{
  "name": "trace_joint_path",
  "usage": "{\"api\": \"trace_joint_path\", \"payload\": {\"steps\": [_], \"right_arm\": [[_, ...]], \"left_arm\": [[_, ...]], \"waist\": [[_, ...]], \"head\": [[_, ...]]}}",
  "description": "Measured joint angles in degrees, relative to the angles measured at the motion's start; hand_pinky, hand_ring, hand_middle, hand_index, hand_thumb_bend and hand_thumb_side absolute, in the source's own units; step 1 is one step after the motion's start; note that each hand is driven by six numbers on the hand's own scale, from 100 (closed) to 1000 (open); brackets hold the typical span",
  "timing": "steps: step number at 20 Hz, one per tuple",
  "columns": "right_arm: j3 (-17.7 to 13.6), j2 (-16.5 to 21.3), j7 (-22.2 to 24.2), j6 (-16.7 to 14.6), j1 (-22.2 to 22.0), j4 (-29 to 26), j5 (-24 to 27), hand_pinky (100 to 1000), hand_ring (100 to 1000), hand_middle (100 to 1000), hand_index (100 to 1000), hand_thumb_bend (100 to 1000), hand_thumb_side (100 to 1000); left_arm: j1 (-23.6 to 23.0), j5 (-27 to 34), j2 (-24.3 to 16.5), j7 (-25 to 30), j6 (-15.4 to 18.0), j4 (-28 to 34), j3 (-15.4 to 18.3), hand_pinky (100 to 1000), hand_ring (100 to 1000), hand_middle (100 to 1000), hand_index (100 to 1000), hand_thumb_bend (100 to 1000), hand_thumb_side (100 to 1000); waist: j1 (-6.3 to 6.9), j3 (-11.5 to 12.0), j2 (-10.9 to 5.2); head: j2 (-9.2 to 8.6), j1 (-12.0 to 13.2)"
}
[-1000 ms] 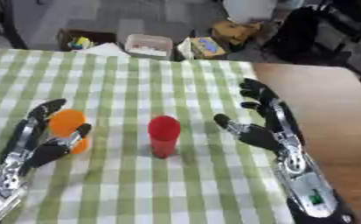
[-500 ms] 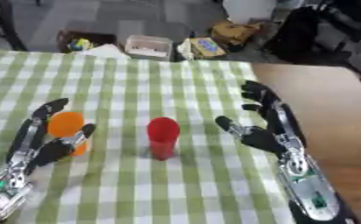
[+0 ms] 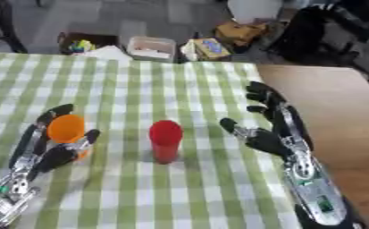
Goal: Pour the contents of one cup into another cup.
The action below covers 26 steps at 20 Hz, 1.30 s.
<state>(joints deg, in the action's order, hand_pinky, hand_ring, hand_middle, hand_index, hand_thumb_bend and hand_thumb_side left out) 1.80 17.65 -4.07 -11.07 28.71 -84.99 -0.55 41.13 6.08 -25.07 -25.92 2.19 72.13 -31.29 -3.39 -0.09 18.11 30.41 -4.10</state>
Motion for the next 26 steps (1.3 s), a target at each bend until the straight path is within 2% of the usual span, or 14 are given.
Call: {"api": "trace_joint_path", "payload": {"steps": [7, 13, 22, 23, 26], "right_arm": [[0.0, 0.0, 0.0, 0.0, 0.0, 0.0, 0.1, 750, 839, 893, 797, 698, 268], [0.0, -0.1, 0.0, 0.0, 0.0, 0.0, 0.1, 749, 839, 893, 797, 697, 269], [0.0, -0.3, 0.0, 0.0, 0.0, 0.0, 0.1, 746, 838, 893, 797, 697, 267], [0.0, -0.3, 0.0, 0.0, 0.0, 0.0, 0.1, 746, 838, 893, 797, 697, 267], [0.0, -0.3, 0.1, 0.0, 0.0, 0.0, 0.1, 737, 835, 889, 796, 696, 261]], "left_arm": [[0.5, 0.2, 0.1, 0.5, 0.5, -0.6, 0.0, 681, 843, 730, 801, 537, 307], [0.6, 0.5, 0.2, 1.2, 0.6, -0.6, -0.1, 596, 876, 635, 739, 432, 258], [0.7, 0.7, 0.2, 1.8, 0.6, -0.1, -0.1, 455, 694, 413, 566, 278, 199], [0.7, 0.7, 0.2, 1.7, 0.5, 0.2, -0.1, 455, 694, 413, 566, 278, 199], [0.2, 0.6, 0.1, 1.3, 0.0, 1.6, -0.4, 433, 664, 380, 534, 197, 181]], "waist": [[-0.09, 0.0, 0.0], [-0.1, 0.0, 0.0], [-0.25, 0.1, -0.01], [-0.22, 0.2, -0.01], [0.07, 0.6, -0.02]], "head": [[-0.01, 0.0], [-0.01, 0.0], [-0.01, 0.0], [-0.01, 0.0], [-0.01, -0.1]]}}
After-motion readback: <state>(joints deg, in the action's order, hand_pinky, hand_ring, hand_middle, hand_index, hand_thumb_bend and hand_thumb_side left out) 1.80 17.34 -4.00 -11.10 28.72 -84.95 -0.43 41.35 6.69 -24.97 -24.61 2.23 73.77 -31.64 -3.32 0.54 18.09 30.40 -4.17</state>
